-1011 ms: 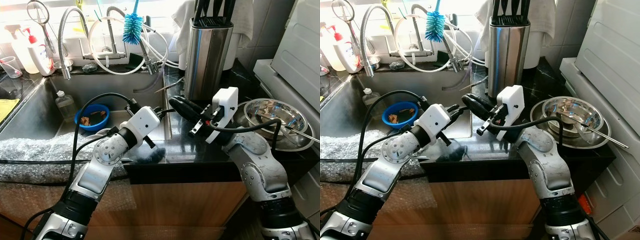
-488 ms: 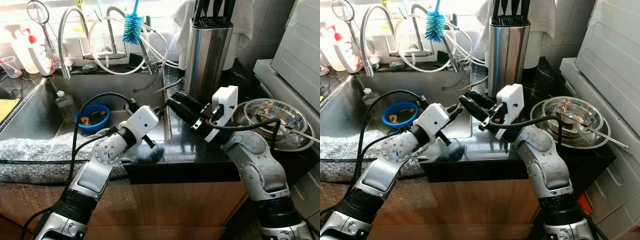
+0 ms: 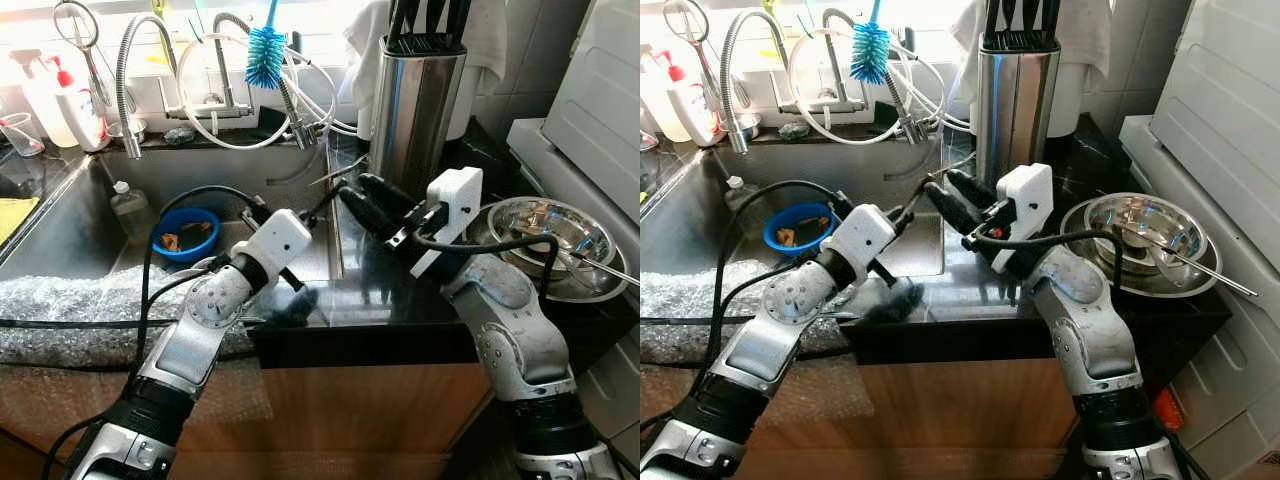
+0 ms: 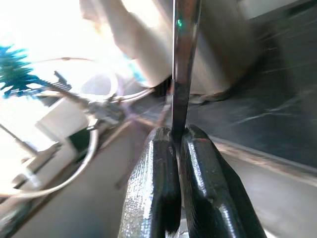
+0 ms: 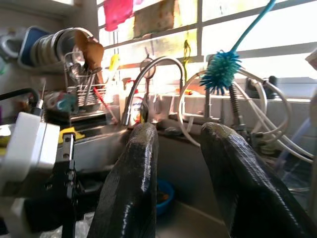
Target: Kitchen organization
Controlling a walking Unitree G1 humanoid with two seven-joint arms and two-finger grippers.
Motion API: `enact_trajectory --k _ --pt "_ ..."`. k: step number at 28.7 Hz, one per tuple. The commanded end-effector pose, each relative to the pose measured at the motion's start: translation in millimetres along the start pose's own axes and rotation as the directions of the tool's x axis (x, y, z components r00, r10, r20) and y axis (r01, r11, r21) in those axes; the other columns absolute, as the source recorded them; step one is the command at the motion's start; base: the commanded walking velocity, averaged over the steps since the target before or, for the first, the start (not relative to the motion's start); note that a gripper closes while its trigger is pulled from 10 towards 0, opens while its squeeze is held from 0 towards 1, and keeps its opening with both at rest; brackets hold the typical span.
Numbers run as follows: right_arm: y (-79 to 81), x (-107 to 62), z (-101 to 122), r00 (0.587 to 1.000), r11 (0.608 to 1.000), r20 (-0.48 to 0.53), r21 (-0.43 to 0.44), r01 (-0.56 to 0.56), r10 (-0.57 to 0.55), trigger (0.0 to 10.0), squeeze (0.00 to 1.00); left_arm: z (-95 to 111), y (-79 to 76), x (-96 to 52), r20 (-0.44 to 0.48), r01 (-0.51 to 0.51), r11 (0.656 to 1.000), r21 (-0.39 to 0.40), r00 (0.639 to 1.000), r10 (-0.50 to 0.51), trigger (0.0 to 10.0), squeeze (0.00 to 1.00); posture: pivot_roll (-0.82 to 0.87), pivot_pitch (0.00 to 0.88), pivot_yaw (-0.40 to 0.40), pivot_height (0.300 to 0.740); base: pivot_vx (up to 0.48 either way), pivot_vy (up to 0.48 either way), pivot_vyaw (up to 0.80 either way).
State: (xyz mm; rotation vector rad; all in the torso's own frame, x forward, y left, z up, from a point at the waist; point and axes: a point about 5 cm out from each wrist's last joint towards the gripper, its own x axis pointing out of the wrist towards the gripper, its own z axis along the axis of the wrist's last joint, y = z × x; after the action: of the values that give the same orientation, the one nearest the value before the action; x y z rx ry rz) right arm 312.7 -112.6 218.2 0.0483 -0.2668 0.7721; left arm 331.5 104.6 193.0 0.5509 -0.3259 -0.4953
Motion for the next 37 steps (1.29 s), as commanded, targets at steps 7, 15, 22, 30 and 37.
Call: enact_trajectory --k 7,15,22,30,37 --pt "9.0 0.3 6 0.998 0.999 0.053 0.026 0.045 -0.047 10.0 0.0 -29 22.1 -2.5 -0.164 -0.305 0.922 -0.239 0.948 0.271 10.0 0.0 -0.03 0.0 0.051 0.74 0.0 0.0 0.0" --pt "14.6 -2.9 8 0.994 0.995 0.071 0.058 0.081 -0.085 10.0 0.0 -46 40.6 -5.5 -0.253 -0.475 0.804 -0.358 0.878 0.406 10.0 0.0 -0.04 0.0 0.054 0.74 0.0 0.0 0.0" --pt "19.0 -7.6 5 0.989 0.989 0.065 0.082 0.124 -0.129 10.0 0.0 -73 33.2 -1.6 -0.421 -0.524 0.758 -0.388 0.833 0.36 10.0 0.0 -0.06 0.0 0.059 0.74 0.0 0.0 0.0" --pt "19.7 -15.7 6 0.982 0.98 0.055 0.09 0.175 -0.18 10.0 0.0 -80 33.1 8.7 -0.478 -0.532 0.727 -0.434 0.82 0.315 10.0 0.0 -0.08 0.0 0.07 0.74 0.0 0.0 0.0" --pt "16.9 -19.4 5 0.972 0.97 0.048 0.091 0.227 -0.232 10.0 0.0 -86 28.5 9.1 -0.52 -0.514 0.731 -0.448 0.815 0.255 10.0 1.0 -0.08 0.0 0.069 0.74 0.0 0.0 0.0"
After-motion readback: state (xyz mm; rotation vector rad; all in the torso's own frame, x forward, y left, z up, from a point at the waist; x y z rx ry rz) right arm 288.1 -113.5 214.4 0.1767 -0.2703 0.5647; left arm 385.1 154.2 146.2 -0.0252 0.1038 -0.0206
